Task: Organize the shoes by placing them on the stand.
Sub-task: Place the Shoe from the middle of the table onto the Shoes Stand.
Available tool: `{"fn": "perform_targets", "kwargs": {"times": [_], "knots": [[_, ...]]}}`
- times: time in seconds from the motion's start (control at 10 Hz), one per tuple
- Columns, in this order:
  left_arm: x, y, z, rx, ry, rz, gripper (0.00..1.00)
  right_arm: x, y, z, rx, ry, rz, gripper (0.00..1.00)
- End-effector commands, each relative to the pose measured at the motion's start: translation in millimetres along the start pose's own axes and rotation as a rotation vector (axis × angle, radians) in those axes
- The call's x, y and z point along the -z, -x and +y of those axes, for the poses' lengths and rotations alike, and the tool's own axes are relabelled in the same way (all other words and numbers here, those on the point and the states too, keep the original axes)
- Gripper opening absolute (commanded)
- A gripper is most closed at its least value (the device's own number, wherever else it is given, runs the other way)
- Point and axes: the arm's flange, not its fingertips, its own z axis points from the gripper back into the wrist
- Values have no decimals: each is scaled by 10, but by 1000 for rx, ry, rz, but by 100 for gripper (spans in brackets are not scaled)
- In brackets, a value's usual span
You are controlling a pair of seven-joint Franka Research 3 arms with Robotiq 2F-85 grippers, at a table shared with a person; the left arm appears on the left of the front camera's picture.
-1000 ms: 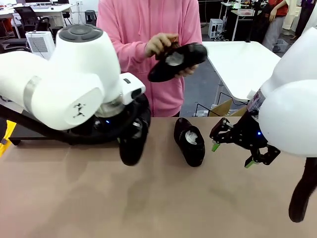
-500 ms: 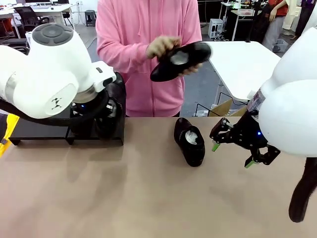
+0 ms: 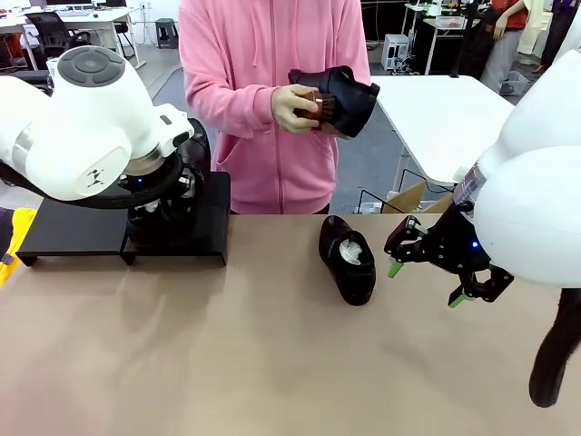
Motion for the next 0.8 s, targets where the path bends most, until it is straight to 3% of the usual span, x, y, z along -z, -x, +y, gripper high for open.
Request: {"fn": "perform_targets", "kwargs": {"times": [0.0, 0.7], "knots": [[99, -116, -31, -44, -5, -44, 0, 20, -27, 2, -17, -25, 4, 100], [267, -35, -159, -60, 30, 16, 0, 20, -27, 2, -17, -25, 4, 100]]}}
